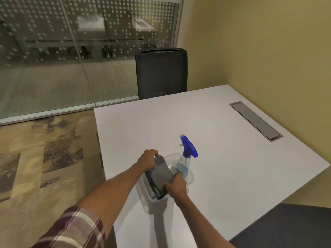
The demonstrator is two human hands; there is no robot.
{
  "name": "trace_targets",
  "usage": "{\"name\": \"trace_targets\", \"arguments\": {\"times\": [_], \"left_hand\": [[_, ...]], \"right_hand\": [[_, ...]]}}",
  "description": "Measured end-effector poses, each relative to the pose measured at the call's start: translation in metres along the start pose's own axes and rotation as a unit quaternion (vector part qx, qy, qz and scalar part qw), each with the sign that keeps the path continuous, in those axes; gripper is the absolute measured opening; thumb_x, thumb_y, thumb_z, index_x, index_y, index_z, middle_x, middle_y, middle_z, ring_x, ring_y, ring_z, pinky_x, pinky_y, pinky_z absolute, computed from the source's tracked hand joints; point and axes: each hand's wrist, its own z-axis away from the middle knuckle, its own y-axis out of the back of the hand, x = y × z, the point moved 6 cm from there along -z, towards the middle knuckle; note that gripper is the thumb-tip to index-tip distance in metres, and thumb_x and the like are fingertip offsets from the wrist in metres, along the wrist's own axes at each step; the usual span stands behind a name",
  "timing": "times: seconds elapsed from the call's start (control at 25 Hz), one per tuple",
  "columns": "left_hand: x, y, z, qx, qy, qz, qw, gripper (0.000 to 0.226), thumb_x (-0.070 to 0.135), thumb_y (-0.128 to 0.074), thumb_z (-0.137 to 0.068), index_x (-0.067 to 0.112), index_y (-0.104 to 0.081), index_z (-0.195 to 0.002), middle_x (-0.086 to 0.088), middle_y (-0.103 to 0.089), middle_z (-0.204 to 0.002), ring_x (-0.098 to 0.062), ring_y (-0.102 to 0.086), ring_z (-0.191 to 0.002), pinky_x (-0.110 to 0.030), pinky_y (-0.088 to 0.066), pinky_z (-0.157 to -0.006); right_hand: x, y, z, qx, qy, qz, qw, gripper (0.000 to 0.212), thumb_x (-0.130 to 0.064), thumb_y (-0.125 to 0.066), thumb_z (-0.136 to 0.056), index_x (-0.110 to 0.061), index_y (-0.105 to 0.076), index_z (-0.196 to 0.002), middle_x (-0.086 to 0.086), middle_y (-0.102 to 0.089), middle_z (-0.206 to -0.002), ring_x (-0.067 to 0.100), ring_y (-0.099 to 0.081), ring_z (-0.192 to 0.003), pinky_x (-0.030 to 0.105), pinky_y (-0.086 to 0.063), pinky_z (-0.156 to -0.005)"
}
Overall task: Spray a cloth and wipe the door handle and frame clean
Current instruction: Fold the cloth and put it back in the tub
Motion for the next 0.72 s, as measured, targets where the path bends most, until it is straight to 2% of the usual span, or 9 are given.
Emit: {"name": "trace_targets", "arguments": {"times": [0.2, 0.36, 0.56, 0.64, 0.72], "left_hand": [[0.001, -0.016, -0.011, -0.006, -0.026, -0.083, 0.996, 0.047, -0.003, -0.065, -0.081, 0.01, -0.062, -0.126, -0.013, -0.059, -0.128, -0.03, -0.059, -0.114, -0.033, -0.049, -0.086], [0.003, -0.023, -0.014, -0.025, -0.04, -0.151, 0.987, 0.043, -0.002, -0.06, -0.085, 0.008, -0.061, -0.128, -0.015, -0.057, -0.128, -0.032, -0.059, -0.114, -0.033, -0.048, -0.086], [0.004, -0.037, -0.01, -0.058, -0.071, -0.237, 0.967, 0.034, 0.008, -0.057, -0.093, 0.009, -0.061, -0.127, -0.015, -0.059, -0.128, -0.031, -0.061, -0.112, -0.034, -0.048, -0.089], [0.007, -0.04, -0.003, -0.047, -0.099, -0.264, 0.958, 0.031, 0.017, -0.056, -0.097, 0.015, -0.062, -0.127, -0.011, -0.062, -0.124, -0.029, -0.062, -0.109, -0.034, -0.051, -0.089], [0.013, -0.036, 0.004, 0.022, -0.153, -0.286, 0.946, 0.028, 0.024, -0.057, -0.097, 0.019, -0.062, -0.125, -0.005, -0.064, -0.12, -0.024, -0.063, -0.106, -0.034, -0.054, -0.084]], "right_hand": [[0.005, -0.012, -0.021, -0.038, 0.008, 0.107, 0.993, 0.04, -0.014, -0.059, -0.087, -0.005, -0.044, -0.123, 0.014, -0.058, -0.116, 0.029, -0.058, -0.105, 0.029, -0.041, -0.076], [-0.006, -0.026, -0.031, -0.077, 0.058, 0.263, 0.96, 0.038, -0.019, -0.057, -0.089, -0.002, -0.05, -0.123, 0.015, -0.06, -0.121, 0.03, -0.059, -0.112, 0.034, -0.048, -0.09], [0.002, -0.036, -0.037, -0.081, 0.073, 0.411, 0.905, 0.035, -0.029, -0.049, -0.095, -0.011, -0.053, -0.125, 0.007, -0.062, -0.124, 0.025, -0.058, -0.116, 0.031, -0.043, -0.099], [0.005, -0.037, -0.038, -0.083, 0.09, 0.439, 0.89, 0.036, -0.032, -0.049, -0.097, -0.011, -0.055, -0.125, 0.007, -0.064, -0.123, 0.024, -0.06, -0.114, 0.031, -0.045, -0.098], [0.002, -0.039, -0.039, -0.073, 0.119, 0.439, 0.887, 0.031, -0.027, -0.05, -0.097, -0.01, -0.056, -0.123, 0.008, -0.065, -0.121, 0.025, -0.062, -0.111, 0.033, -0.049, -0.095]]}}
